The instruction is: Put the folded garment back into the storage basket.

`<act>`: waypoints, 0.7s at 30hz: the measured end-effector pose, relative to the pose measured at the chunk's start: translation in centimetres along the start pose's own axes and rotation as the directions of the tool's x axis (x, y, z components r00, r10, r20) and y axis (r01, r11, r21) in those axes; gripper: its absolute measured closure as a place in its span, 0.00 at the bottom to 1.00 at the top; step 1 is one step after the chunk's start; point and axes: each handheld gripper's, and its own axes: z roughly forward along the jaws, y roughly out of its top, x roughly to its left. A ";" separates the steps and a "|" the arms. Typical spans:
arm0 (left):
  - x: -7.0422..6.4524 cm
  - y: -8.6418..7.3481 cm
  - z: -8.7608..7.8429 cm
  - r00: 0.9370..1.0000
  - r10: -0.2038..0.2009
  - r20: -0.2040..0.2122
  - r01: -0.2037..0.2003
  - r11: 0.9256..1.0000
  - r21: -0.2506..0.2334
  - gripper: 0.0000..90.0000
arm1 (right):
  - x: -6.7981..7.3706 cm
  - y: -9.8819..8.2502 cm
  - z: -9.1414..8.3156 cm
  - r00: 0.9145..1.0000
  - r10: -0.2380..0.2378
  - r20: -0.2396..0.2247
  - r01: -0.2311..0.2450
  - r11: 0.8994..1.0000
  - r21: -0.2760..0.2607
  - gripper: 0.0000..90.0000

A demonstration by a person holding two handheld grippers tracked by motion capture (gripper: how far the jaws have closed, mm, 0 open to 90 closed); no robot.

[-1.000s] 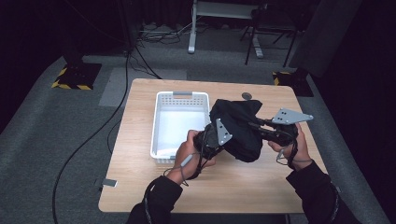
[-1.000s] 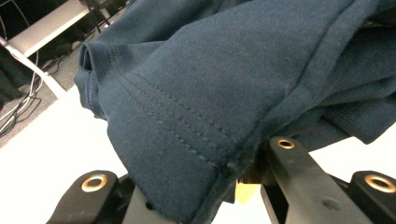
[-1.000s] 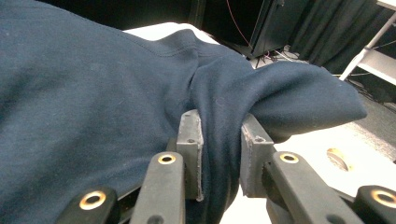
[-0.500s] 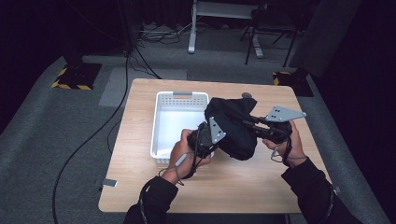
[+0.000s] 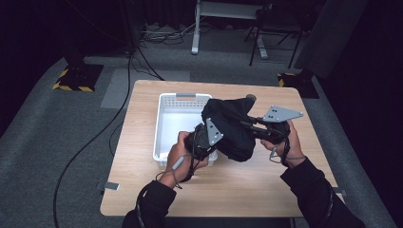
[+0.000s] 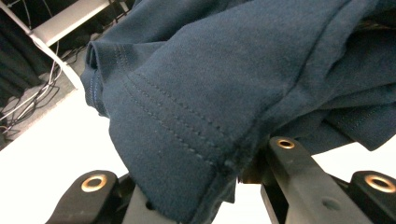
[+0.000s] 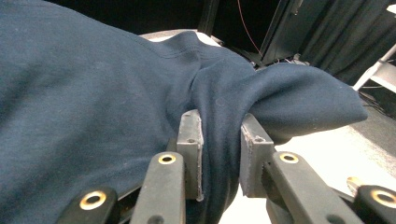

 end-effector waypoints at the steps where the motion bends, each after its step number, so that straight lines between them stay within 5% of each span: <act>1: 0.1 -0.1 0.0 1.000 -0.003 -0.001 0.003 1.000 -0.001 0.84 | 0.1 0.1 0.1 1.000 -0.002 -0.003 0.002 1.000 0.000 0.82; 21: 1.6 -1.9 -1.3 0.998 -0.034 -0.043 0.035 0.999 0.018 0.84 | 1.3 1.5 2.9 0.999 -0.030 -0.044 0.030 1.000 -0.007 0.82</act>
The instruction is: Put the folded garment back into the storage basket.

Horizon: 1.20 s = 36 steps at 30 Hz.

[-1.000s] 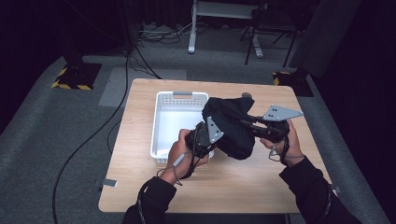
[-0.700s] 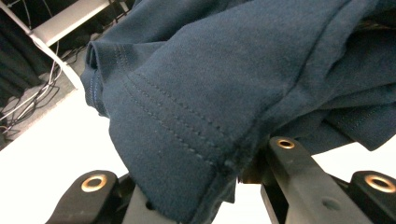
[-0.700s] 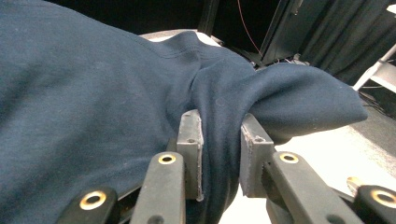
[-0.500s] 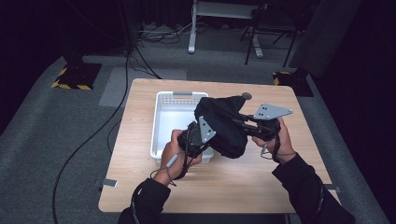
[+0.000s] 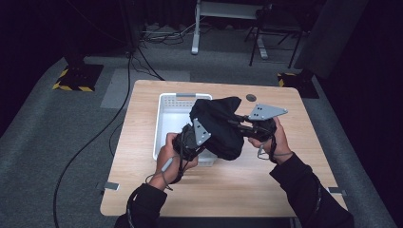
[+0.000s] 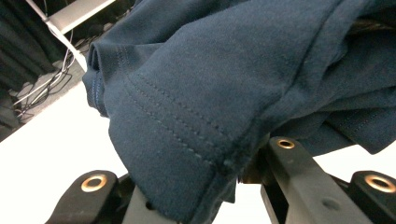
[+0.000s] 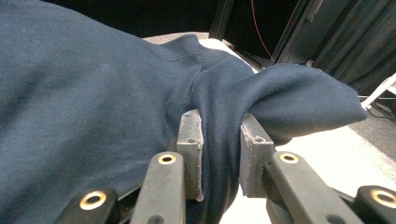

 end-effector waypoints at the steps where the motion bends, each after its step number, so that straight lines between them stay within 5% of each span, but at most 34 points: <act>1: 0.0 -0.1 -0.1 1.000 -0.004 -0.004 0.004 1.000 -0.001 0.84 | 0.0 0.0 0.1 1.000 0.001 -0.002 -0.001 1.000 0.001 0.82; 36: 2.3 -2.4 -1.6 0.995 -0.058 -0.077 0.060 0.998 0.027 0.84 | 1.4 2.4 4.5 0.997 -0.056 -0.059 0.056 0.998 0.008 0.82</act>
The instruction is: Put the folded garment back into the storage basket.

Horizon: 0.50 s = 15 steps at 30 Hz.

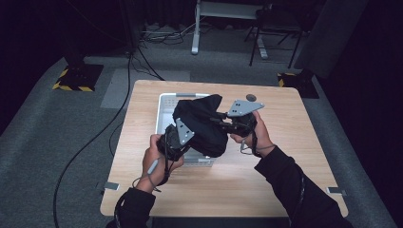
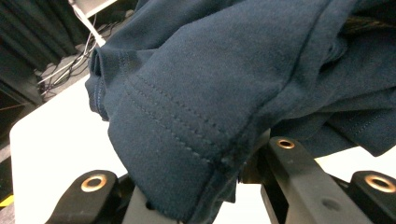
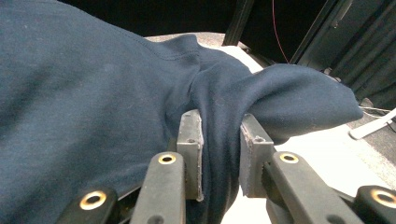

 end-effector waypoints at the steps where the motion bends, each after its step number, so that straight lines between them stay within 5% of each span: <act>1: 0.1 -0.1 0.0 1.000 -0.001 0.000 0.001 1.000 0.001 0.84 | 0.1 0.1 0.1 1.000 -0.001 -0.001 0.001 1.000 0.001 0.82; 15: 1.0 -1.3 -0.1 0.999 -0.025 -0.022 0.025 0.999 0.019 0.84 | 0.7 0.9 2.1 0.999 -0.026 -0.022 0.026 1.000 0.014 0.82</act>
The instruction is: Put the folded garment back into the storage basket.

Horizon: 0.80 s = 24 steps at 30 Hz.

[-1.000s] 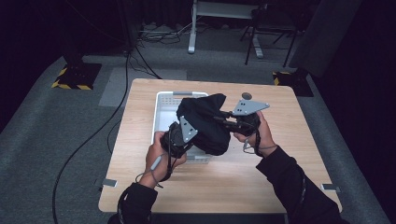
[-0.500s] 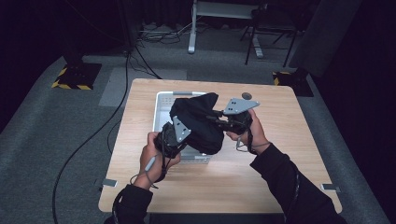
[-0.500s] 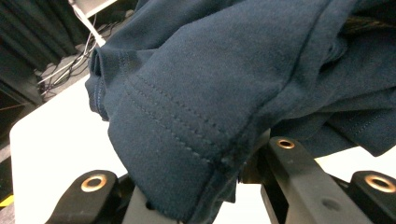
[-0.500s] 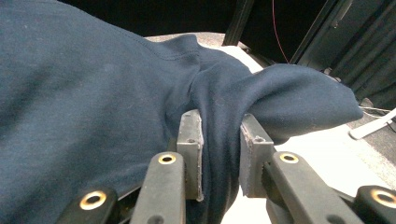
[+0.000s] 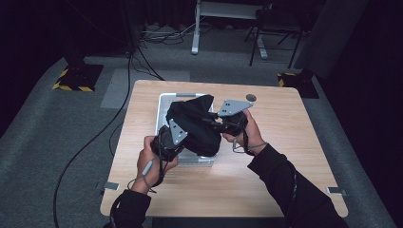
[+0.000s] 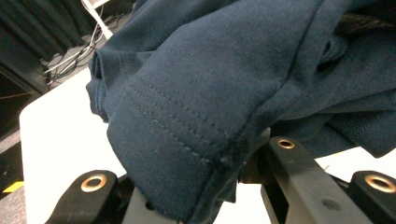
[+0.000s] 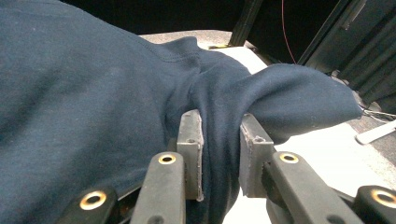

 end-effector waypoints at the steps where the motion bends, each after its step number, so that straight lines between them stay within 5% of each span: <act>1: 0.0 -0.1 0.0 1.000 -0.004 -0.001 0.004 1.000 0.003 0.84 | 0.0 0.0 0.2 1.000 -0.002 -0.001 0.002 1.000 0.002 0.82; 24: 0.5 -2.0 1.9 0.999 -0.039 -0.015 0.039 0.998 0.055 0.83 | 0.0 -1.0 3.4 0.999 -0.006 -0.032 0.008 0.999 0.047 0.82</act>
